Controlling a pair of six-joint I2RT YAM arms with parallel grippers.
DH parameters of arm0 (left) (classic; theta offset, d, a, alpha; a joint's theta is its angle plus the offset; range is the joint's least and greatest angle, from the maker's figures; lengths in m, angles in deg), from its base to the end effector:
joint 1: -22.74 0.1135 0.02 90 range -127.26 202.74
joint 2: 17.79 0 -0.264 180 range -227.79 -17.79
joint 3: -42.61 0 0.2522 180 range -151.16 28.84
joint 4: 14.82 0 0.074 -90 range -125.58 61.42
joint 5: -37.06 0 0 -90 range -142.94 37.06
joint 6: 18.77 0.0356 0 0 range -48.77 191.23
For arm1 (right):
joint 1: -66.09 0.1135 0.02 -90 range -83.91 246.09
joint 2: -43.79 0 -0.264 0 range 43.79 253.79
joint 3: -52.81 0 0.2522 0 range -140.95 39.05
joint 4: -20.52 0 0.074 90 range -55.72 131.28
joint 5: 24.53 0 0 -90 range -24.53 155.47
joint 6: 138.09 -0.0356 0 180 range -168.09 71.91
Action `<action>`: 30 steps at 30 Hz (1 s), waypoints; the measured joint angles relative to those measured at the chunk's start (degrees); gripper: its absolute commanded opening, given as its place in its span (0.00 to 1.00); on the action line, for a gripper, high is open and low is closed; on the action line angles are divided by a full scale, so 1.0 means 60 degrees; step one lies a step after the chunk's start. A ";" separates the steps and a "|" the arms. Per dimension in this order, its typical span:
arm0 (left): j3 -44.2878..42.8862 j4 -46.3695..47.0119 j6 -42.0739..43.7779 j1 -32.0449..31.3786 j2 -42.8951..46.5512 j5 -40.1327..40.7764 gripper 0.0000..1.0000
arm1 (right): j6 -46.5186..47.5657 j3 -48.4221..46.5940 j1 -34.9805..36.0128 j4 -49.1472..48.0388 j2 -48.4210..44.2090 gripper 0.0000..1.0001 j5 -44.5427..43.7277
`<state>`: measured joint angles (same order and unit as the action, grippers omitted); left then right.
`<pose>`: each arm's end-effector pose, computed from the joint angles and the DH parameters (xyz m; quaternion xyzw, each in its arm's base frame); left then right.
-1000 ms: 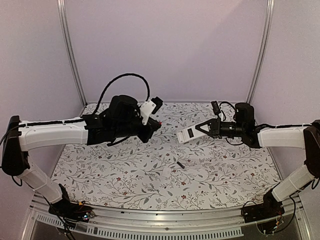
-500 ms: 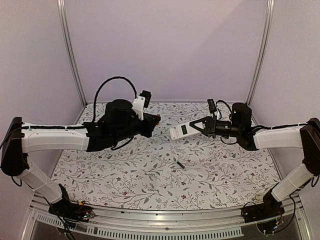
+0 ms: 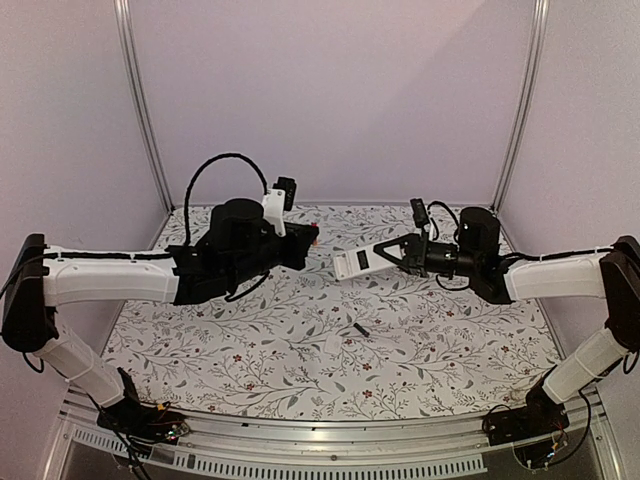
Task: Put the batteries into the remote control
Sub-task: Place the battery in the battery compartment.
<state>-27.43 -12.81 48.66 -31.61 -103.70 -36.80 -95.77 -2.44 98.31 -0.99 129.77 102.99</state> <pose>0.2113 -0.2777 0.2819 0.1302 0.7734 -0.2932 0.5468 0.2585 0.1885 0.2316 -0.1095 0.7427 0.5818 0.3131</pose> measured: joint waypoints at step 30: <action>-0.0033 -0.0277 0.0011 -0.0404 0.0018 0.0612 0.00 | 0.0452 0.1118 0.0011 0.0353 -0.1330 0.00 -0.1271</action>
<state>-27.62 -14.47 48.73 -34.03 -103.59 -33.13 -93.06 4.27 98.38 1.13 121.79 95.36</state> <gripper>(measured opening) 0.074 0.134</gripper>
